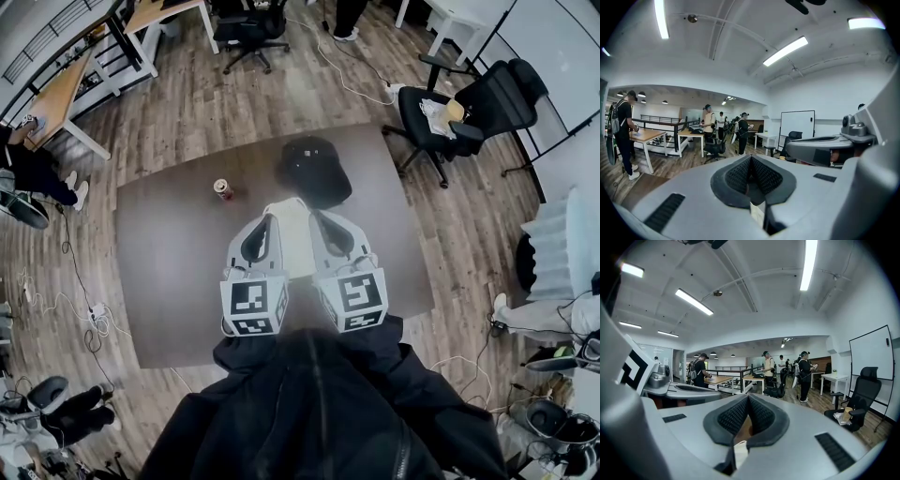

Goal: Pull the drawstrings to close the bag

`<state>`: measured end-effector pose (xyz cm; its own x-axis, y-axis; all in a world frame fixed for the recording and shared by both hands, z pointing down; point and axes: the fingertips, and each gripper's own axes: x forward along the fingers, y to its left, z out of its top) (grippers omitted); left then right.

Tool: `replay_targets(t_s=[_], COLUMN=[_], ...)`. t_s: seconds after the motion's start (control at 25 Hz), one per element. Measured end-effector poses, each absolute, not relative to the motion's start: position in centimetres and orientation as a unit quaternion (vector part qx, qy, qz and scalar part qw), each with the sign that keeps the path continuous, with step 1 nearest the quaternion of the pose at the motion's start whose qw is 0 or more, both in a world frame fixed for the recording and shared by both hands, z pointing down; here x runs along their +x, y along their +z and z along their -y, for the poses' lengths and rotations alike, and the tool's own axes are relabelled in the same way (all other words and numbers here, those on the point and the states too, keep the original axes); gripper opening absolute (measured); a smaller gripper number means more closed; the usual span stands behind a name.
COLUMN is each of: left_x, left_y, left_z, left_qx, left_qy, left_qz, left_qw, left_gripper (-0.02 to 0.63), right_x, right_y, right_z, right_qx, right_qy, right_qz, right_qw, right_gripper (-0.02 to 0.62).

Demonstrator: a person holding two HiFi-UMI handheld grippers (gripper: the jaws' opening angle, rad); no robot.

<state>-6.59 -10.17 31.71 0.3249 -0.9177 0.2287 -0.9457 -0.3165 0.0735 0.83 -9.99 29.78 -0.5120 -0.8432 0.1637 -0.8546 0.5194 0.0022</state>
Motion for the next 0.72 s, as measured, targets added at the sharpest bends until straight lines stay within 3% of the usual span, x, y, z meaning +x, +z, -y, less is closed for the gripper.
replay_targets(t_s=[0.72], left_x=[-7.3], left_y=[32.6], left_z=[11.0], left_qx=[0.81], left_qy=[0.08], left_qz=[0.571], left_qw=[0.103], left_gripper=[0.032], right_x=[-0.3], right_y=[30.5], right_z=[10.9], right_qx=[0.484], right_qy=[0.043], right_qz=[0.87], right_qw=[0.077], right_gripper=[0.021])
